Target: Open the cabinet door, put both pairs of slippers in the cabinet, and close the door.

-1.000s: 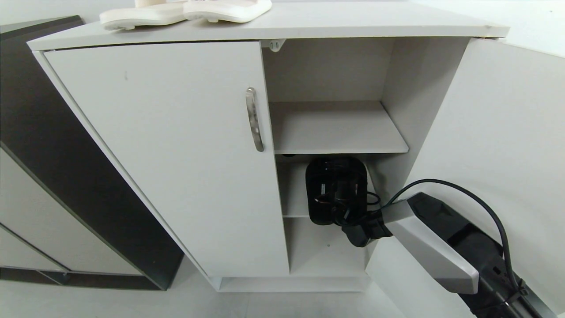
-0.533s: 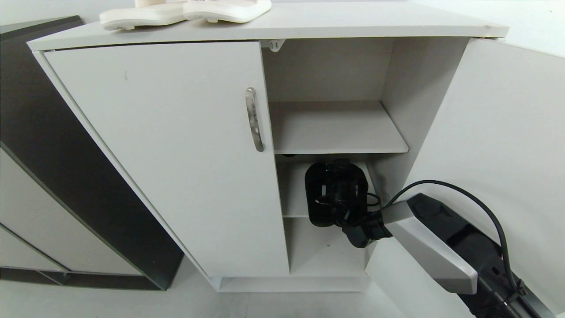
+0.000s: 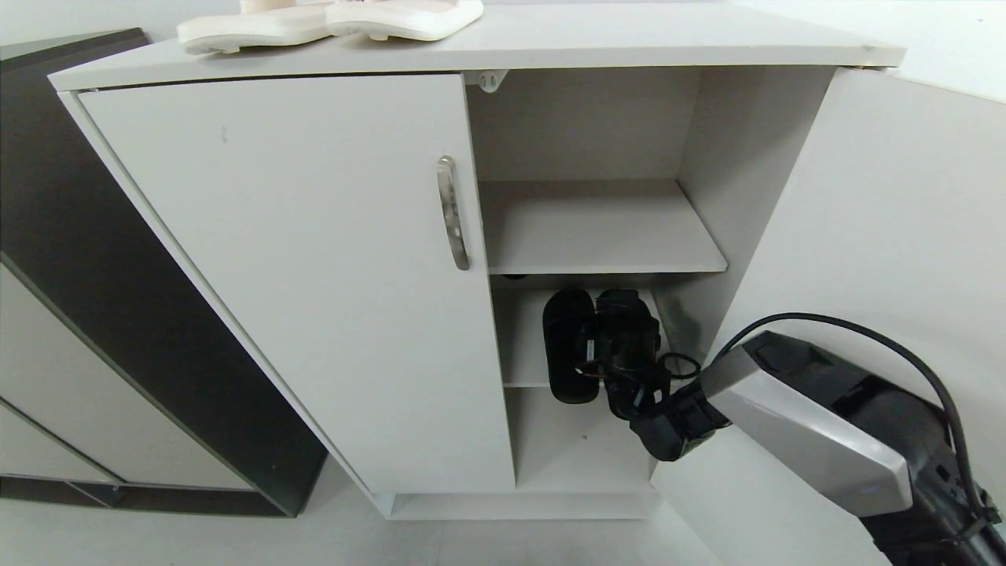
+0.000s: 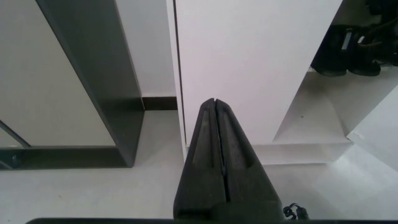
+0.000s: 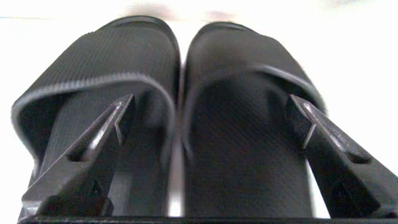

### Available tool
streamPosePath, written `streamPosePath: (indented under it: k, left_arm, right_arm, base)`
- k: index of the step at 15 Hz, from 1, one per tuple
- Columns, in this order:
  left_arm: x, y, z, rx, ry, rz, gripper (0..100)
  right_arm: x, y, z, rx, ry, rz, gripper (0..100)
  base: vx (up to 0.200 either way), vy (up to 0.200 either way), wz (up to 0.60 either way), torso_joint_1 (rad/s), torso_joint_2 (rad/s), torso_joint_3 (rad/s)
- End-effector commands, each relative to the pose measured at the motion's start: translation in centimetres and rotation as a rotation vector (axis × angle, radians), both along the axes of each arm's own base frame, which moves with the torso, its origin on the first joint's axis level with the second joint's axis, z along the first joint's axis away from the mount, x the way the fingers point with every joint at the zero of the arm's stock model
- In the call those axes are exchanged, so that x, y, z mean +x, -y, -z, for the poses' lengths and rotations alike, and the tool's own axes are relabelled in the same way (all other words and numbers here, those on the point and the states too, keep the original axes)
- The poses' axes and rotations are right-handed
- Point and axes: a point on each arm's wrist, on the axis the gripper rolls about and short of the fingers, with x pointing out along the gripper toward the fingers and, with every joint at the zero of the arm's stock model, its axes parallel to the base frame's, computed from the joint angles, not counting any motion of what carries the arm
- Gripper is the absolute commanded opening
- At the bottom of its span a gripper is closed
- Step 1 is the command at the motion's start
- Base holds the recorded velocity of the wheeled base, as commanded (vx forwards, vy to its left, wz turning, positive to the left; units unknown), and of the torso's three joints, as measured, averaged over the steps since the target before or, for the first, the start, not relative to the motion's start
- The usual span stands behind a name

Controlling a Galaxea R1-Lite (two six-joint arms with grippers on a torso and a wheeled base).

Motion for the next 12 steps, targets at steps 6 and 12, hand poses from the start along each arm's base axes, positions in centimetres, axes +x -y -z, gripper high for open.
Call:
streamPosePath:
  k: [6, 12]
  left_arm:
    - [0.0, 0.0, 0.0, 0.003, -0.002, 0.002, 0]
    - [0.0, 0.0, 0.0, 0.002, -0.002, 0.007, 0]
  right_arm:
    - [-11.2, 1.5, -3.2, 0.011, 0.025, -0.121, 100]
    - [-12.2, 1.8, -3.8, 0.020, 0.038, -0.153, 100]
  base:
    - [0.000, 0.000, 0.00, 0.000, 0.00, 0.000]
    - [-0.167, 0.000, 0.00, 0.004, 0.00, 0.004]
